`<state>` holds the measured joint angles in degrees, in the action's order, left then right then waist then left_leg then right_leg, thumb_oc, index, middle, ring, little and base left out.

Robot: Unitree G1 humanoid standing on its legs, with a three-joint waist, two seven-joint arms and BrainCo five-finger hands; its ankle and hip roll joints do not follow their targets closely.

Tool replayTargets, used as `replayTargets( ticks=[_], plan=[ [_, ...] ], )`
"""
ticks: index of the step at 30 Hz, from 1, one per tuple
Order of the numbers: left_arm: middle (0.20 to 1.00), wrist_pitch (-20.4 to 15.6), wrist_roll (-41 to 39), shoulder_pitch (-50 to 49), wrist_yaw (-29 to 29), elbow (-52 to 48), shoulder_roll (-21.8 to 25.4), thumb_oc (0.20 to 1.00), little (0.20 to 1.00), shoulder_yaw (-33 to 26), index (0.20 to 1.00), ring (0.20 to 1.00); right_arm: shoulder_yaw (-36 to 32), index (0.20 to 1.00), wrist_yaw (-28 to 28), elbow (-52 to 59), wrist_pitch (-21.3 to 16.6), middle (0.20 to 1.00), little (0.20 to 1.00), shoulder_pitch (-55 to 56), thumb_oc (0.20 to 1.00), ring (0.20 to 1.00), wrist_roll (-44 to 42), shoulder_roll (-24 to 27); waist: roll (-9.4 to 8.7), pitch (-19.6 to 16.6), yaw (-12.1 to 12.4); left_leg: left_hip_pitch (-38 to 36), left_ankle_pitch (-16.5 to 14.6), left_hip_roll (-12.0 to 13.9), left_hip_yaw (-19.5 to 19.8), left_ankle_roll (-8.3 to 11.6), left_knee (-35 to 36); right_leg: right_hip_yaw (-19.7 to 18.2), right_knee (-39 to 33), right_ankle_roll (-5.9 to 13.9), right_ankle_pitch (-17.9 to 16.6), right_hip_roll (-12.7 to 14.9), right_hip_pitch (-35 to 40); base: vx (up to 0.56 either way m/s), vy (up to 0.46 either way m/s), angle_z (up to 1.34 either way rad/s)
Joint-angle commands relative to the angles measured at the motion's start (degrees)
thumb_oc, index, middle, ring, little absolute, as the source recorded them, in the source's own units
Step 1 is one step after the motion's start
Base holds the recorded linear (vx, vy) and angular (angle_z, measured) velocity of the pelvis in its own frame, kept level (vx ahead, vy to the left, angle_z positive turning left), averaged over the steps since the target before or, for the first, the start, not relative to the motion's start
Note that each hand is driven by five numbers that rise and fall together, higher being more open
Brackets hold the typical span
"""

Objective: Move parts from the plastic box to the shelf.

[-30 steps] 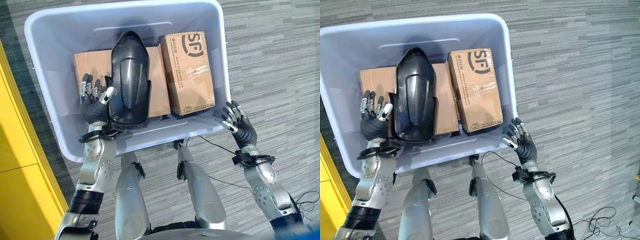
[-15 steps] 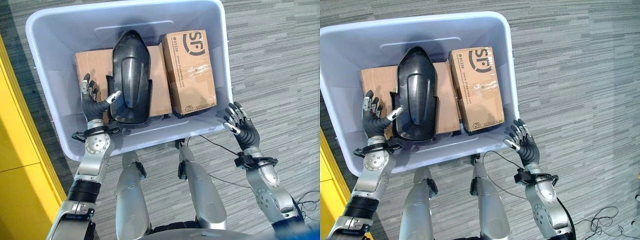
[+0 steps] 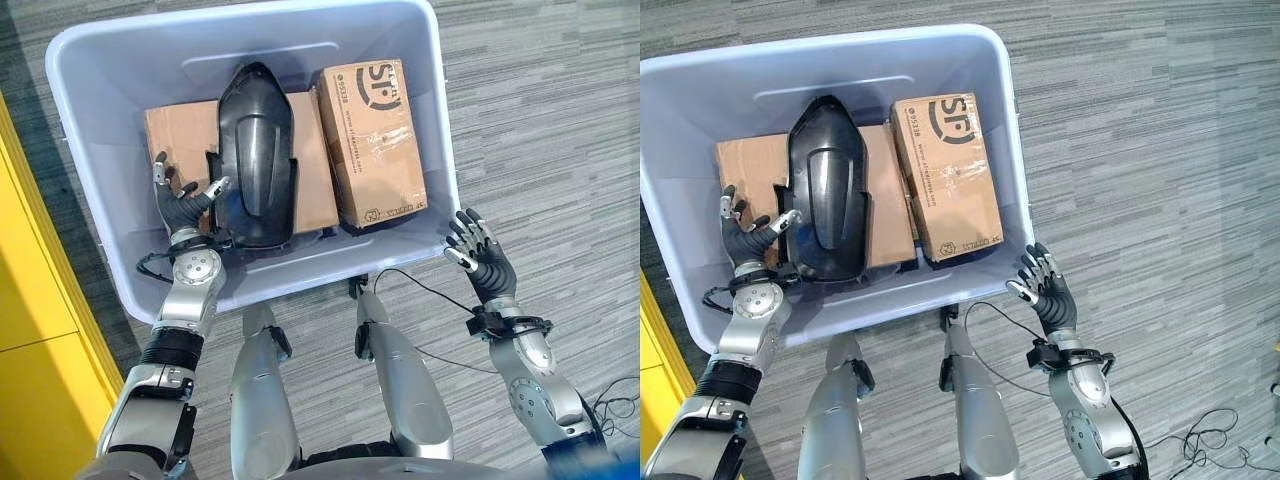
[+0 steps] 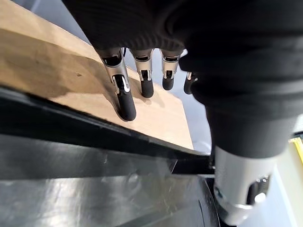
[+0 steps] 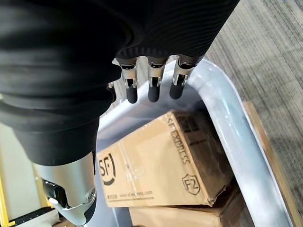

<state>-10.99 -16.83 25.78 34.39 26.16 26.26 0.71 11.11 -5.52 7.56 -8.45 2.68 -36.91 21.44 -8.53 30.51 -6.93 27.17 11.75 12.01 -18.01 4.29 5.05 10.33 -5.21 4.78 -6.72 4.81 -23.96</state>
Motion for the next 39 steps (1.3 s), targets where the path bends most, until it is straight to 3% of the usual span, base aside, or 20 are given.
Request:
replayTargets(
  ticks=[1, 5, 9, 15, 20, 30, 39],
  plan=[
    [1.000, 1.91, -5.43, 1.47, 0.19, 8.13, 1.27, 1.000, 1.000, -1.09, 1.000, 1.000, -1.64, 1.000, -0.92, 1.89, -2.84, 1.000, 1.000, 0.05, 1.000, 1.000, -0.84, 1.81, -3.81, -0.72, -1.04, -3.30, -1.59, 5.22, 3.27, 5.66, -0.43, -0.35, 2.52, 6.42, 0.01, 5.90, 0.84, 0.00, 0.000, 0.00],
    [1.000, 3.35, -5.91, 4.66, -0.62, 12.28, 2.46, 1.000, 1.000, 0.45, 1.000, 1.000, -0.90, 1.000, -1.29, 2.24, -2.60, 1.000, 1.000, -0.01, 1.000, 1.000, -0.89, 2.40, -4.05, -0.72, -1.57, -2.87, -1.56, 5.10, 3.19, 5.63, -0.44, -0.39, 2.57, 6.48, -0.22, 5.82, 0.29, 0.00, 0.000, 0.00],
    [1.000, 6.03, 0.98, 9.28, -2.43, 14.37, 3.82, 1.000, 1.000, 5.91, 1.000, 1.000, -1.20, 1.000, -0.70, 2.16, -2.72, 1.000, 1.000, 0.04, 1.000, 1.000, -0.81, 2.94, -4.22, -0.72, -2.34, -2.24, -1.49, 4.90, 3.10, 5.49, -0.43, -0.59, 2.57, 6.58, -0.45, 5.83, -0.41, 0.00, 0.009, 0.02],
    [1.000, 8.95, 10.37, 13.42, -2.80, 12.76, 3.27, 1.000, 1.000, 12.55, 1.000, 1.000, -1.34, 1.000, -0.06, 1.50, -2.58, 1.000, 1.000, -0.48, 1.000, 1.000, -0.63, 3.09, -4.25, -0.72, -2.81, -2.05, -1.53, 4.79, 3.20, 5.32, -0.47, -0.82, 2.69, 6.68, -0.58, 5.86, -0.80, 0.00, 0.000, 0.00],
    [1.000, 9.06, 15.34, 13.77, -3.09, 8.27, 2.88, 1.000, 1.000, 15.14, 1.000, 1.000, -2.15, 1.000, 0.06, 1.27, -2.88, 1.000, 1.000, -0.96, 1.000, 1.000, -0.79, 2.87, -4.21, -0.72, -2.76, -2.05, -1.68, 4.85, 3.12, 5.28, -0.40, -0.89, 2.66, 6.76, -0.56, 5.72, -0.88, 0.00, 0.000, 0.00],
    [1.000, 5.82, 11.16, 4.02, -5.08, -4.02, 1.28, 1.000, 1.000, 10.36, 1.000, 1.000, -3.59, 1.000, 0.01, 1.44, -2.52, 1.000, 1.000, -1.12, 1.000, 1.000, -0.32, 2.22, -3.03, -0.72, -1.64, -2.28, -2.13, 4.74, 3.15, 5.14, -0.26, -0.86, 2.59, 6.53, -0.22, 5.62, -0.74, 0.00, -0.001, -0.01],
    [1.000, 1.96, 0.50, -5.30, -9.60, -15.57, -1.24, 1.000, 1.000, 7.75, 1.000, 1.000, -4.27, 1.000, -0.10, 2.61, -1.79, 1.000, 1.000, -0.08, 1.000, 1.000, 0.12, 1.98, -1.66, -0.72, -0.13, -3.00, -2.64, 4.19, 3.63, 4.88, -0.05, -0.03, 2.35, 6.33, 0.02, 6.21, 0.38, 0.00, 0.000, 0.00]
  ],
)
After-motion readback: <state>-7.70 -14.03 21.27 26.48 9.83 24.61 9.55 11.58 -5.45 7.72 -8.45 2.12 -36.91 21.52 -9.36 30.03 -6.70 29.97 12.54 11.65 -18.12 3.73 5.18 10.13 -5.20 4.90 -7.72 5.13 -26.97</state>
